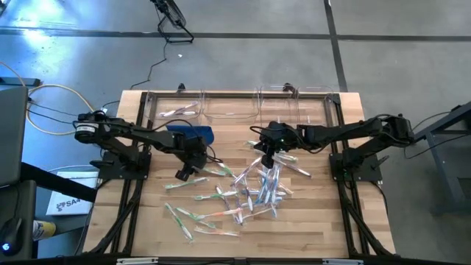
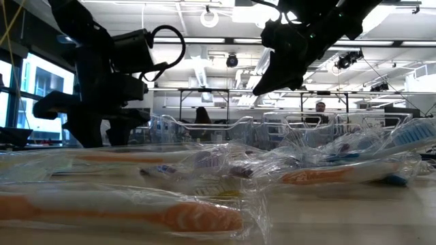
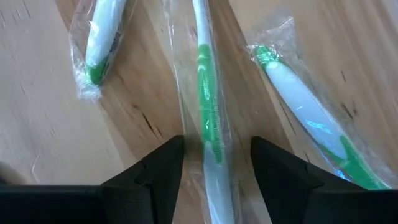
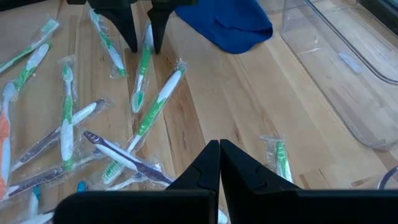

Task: Pick & Place Toothbrushes
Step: Put the green toothbrush into the middle left transparent bin

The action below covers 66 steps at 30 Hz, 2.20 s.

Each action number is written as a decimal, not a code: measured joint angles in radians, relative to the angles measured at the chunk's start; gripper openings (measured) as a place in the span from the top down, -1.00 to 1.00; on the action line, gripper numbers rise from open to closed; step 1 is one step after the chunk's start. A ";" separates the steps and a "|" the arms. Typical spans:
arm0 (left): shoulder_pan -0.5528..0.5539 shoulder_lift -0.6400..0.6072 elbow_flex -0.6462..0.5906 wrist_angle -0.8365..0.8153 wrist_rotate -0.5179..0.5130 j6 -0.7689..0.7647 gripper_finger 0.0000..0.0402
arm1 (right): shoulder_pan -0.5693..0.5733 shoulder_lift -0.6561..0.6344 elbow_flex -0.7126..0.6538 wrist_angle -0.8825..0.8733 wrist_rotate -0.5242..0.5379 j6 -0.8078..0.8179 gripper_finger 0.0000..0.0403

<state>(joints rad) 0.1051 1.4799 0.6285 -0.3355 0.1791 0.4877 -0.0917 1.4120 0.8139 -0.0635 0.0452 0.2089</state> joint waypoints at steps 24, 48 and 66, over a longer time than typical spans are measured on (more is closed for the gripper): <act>0.000 0.006 -0.002 0.008 0.003 0.000 0.10 | 0.000 0.000 0.000 0.000 0.000 0.000 0.98; -0.001 0.010 -0.004 0.054 0.015 0.001 0.67 | 0.000 0.000 0.000 0.000 0.000 -0.003 0.98; -0.001 0.009 -0.003 0.051 0.016 0.001 0.86 | 0.000 0.000 0.000 0.000 0.000 -0.003 0.98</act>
<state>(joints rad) 0.1043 1.4887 0.6254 -0.2844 0.1947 0.4885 -0.0917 1.4120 0.8139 -0.0635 0.0448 0.2054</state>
